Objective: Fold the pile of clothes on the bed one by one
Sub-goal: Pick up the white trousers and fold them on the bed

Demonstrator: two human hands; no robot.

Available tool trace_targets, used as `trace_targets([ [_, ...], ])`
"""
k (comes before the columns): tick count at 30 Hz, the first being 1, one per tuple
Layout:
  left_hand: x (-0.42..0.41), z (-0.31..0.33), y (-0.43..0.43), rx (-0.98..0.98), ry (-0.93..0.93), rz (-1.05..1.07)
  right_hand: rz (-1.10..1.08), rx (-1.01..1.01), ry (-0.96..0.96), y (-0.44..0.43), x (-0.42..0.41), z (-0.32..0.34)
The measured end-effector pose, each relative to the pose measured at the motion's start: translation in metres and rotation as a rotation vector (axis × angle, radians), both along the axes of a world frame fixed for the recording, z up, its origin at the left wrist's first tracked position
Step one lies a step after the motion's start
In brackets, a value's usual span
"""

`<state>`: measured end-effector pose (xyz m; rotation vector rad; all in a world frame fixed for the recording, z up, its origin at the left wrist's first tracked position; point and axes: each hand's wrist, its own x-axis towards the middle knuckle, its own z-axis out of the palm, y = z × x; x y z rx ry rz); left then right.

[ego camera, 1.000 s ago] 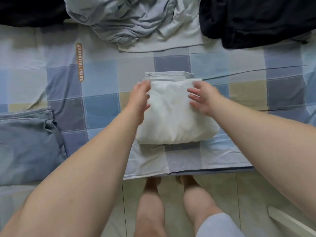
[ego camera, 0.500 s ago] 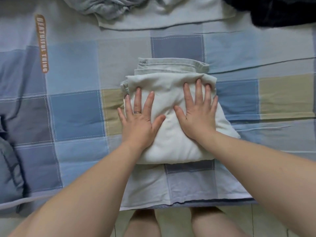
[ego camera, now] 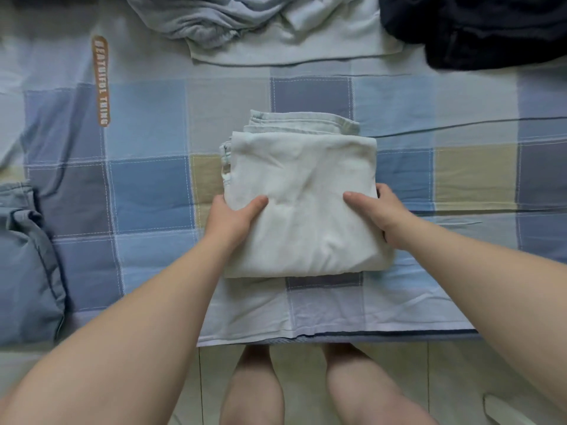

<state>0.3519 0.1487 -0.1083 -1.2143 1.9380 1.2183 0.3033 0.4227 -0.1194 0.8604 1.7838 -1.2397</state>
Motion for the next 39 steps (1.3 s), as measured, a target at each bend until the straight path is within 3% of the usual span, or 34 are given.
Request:
trace_targets([
  [4,0.005,0.038,-0.002,0.313,-0.131,0.062,0.015,-0.167,-0.317,0.005,-0.002,0.032],
  [10,0.041,0.131,-0.003,0.636,-0.275,0.212,0.077,-0.170,-0.405,0.005,0.022,0.118],
  [15,0.088,0.193,-0.023,0.850,-0.230,0.385,0.079,-0.279,-0.420,-0.015,0.051,0.184],
  [20,0.124,0.232,-0.070,1.045,-0.083,0.420,0.069,-0.400,-0.449,-0.063,0.068,0.224],
  [25,0.143,0.245,-0.144,0.903,-0.041,0.439,0.167,-0.376,-0.428,-0.143,0.075,0.246],
  [30,0.160,0.234,-0.252,0.748,0.059,0.490,0.233,-0.308,-0.254,-0.255,0.094,0.227],
  [39,0.197,0.174,-0.476,0.357,0.196,0.405,0.122,-0.344,-0.119,-0.485,0.156,0.180],
])
